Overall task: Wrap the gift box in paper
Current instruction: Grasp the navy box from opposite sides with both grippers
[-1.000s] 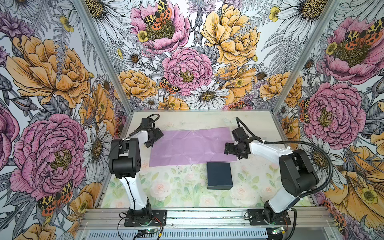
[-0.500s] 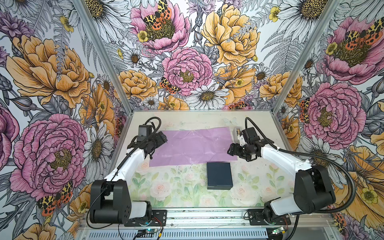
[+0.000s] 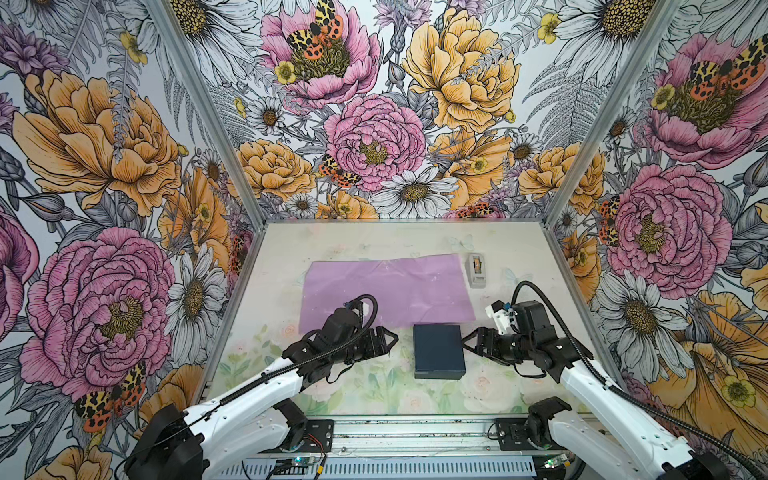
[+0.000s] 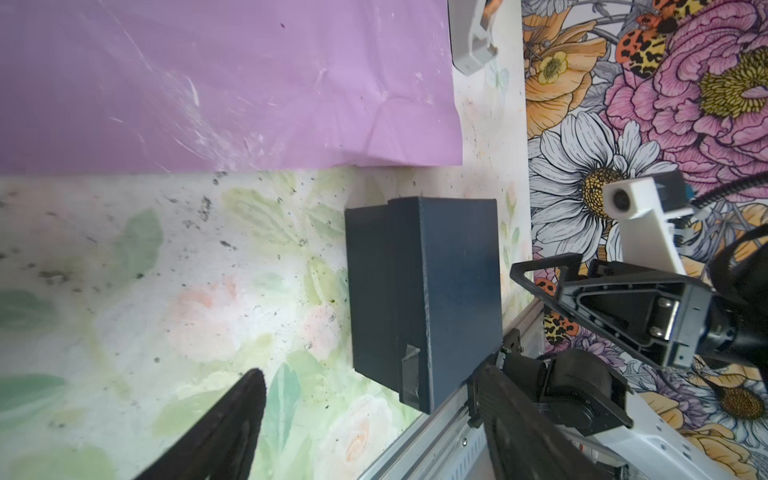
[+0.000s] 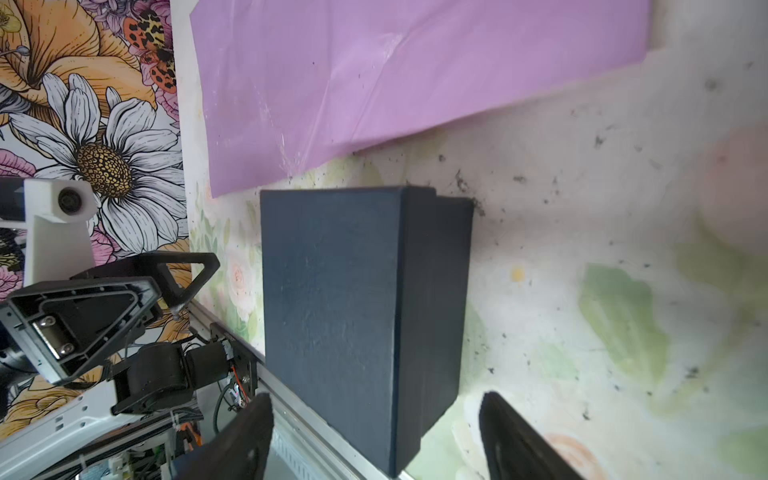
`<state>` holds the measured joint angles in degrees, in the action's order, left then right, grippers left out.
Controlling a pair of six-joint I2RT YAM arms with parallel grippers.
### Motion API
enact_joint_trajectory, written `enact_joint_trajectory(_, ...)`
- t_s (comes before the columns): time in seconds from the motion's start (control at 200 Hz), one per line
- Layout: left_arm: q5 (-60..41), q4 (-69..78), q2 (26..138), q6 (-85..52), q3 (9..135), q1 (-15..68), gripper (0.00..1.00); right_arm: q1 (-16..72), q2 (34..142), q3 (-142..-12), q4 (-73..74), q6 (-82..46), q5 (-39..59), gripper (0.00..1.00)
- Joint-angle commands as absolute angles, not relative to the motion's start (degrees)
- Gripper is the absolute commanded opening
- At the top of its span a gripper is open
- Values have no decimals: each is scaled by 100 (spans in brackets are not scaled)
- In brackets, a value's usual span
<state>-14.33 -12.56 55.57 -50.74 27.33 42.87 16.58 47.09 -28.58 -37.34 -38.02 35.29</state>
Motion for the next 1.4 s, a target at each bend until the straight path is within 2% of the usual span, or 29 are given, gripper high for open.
enact_joint_trajectory(0.0, -1524, -536, 5768, -5291, 2707, 4526, 82, 1691, 4675, -2671, -3277, -3979, 4096, 79)
enact_joint_trajectory(0.11, -1547, -19, 6163, -5547, 2760, 4736, 82, 1698, 4965, -2618, -2987, -3922, 4366, 78)
enact_joint_trajectory(0.315, -1624, 54, 7190, -5640, 3261, 5112, 81, 1716, 5472, -2634, -2871, -3652, 4472, 77)
enact_joint_trajectory(0.63, -1868, 478, 8224, -5713, 3533, 5203, 73, 1809, 6082, -2813, -2814, -3222, 4482, 75)
enact_joint_trajectory(0.821, -1822, 748, 8614, -5865, 3382, 5183, 63, 1939, 6529, -2798, -2663, -3191, 4186, 65)
enact_joint_trajectory(1.016, -1999, 967, 8859, -5928, 3334, 5203, 52, 2008, 6792, -2621, -2385, -3290, 4062, 48)
enact_joint_trajectory(1.226, -1996, 967, 8679, -5944, 3536, 5264, 51, 2098, 6355, -2583, -2104, -3694, 4145, 39)
enact_joint_trajectory(1.396, -1919, 785, 8426, -5959, 3746, 5282, 51, 2144, 5730, -2575, -1877, -4127, 4140, 38)
